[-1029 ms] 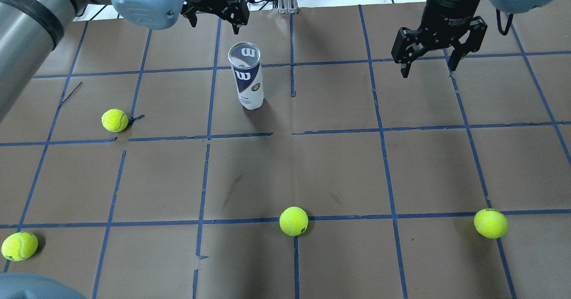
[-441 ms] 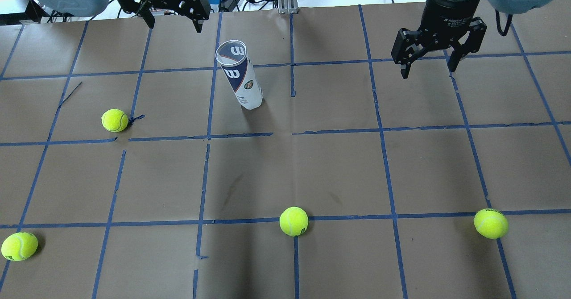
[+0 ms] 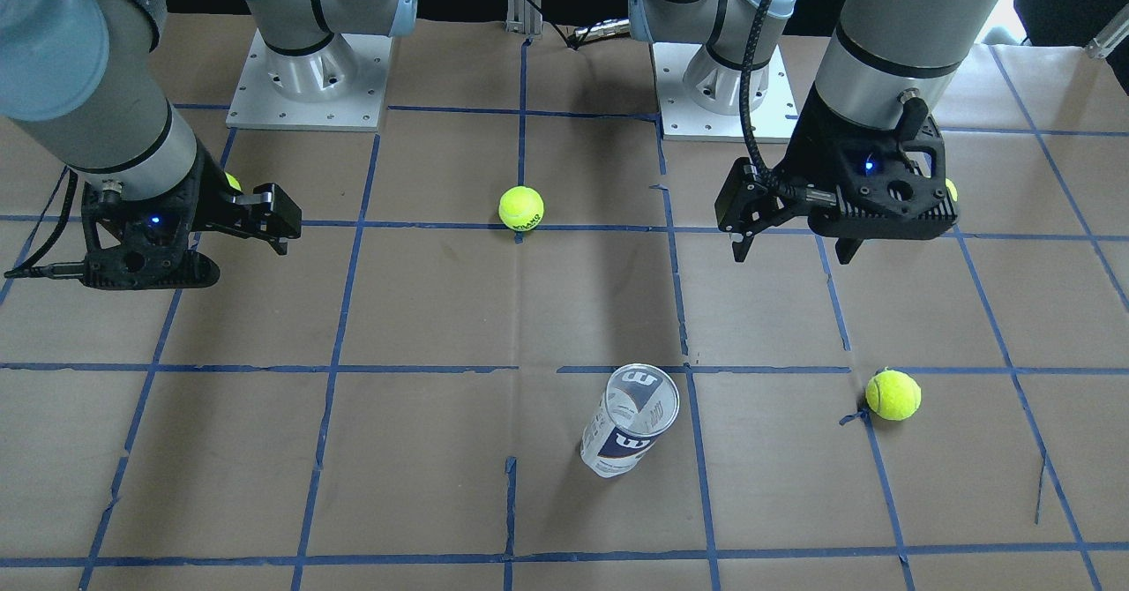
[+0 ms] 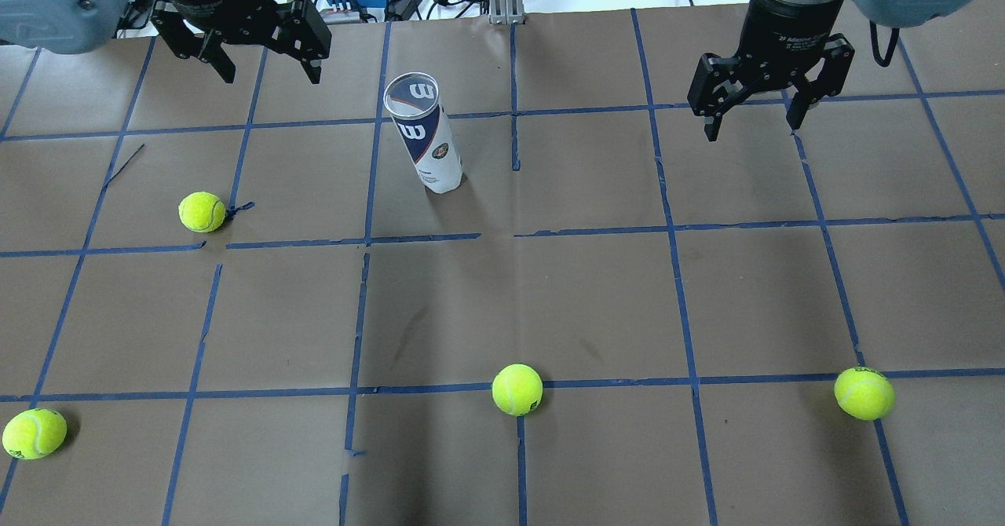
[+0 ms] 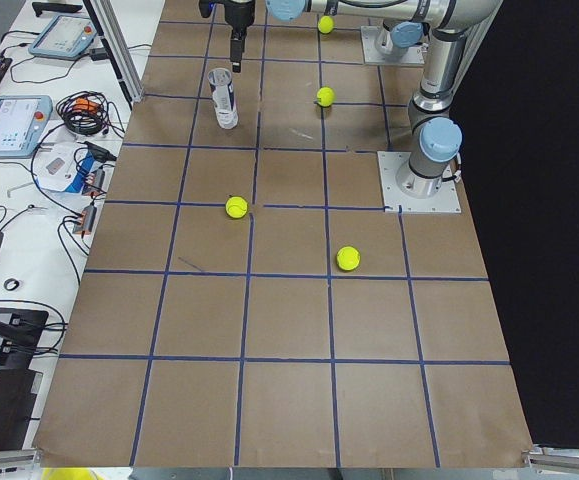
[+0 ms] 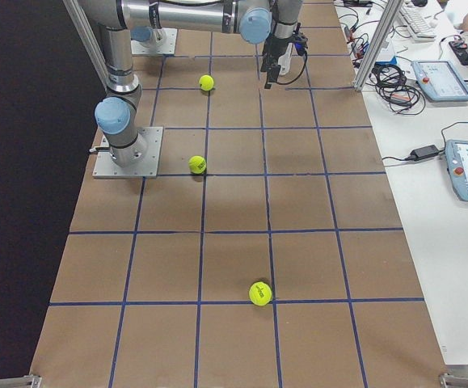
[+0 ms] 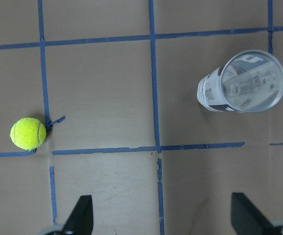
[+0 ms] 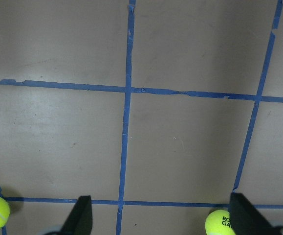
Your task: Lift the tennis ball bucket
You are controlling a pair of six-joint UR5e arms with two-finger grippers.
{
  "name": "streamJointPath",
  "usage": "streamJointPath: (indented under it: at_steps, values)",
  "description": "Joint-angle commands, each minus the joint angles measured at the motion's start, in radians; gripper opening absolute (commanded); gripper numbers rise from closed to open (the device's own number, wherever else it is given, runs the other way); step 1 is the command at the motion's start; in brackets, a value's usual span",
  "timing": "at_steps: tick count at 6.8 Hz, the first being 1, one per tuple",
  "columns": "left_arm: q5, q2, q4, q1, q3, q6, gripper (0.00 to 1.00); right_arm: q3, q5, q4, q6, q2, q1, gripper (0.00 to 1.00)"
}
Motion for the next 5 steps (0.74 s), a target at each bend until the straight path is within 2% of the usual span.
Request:
streamJointPath:
  at_steps: [1, 5]
  values:
    - [-0.005, 0.009, -0.023, 0.004, -0.008, -0.013, 1.0, 0.0, 0.0, 0.003, 0.001, -0.001, 0.0, 1.0]
    - [-0.005, 0.012, -0.033, 0.005, -0.015, -0.013, 1.0, 0.001, 0.0, 0.006, 0.003, -0.001, 0.0, 1.0]
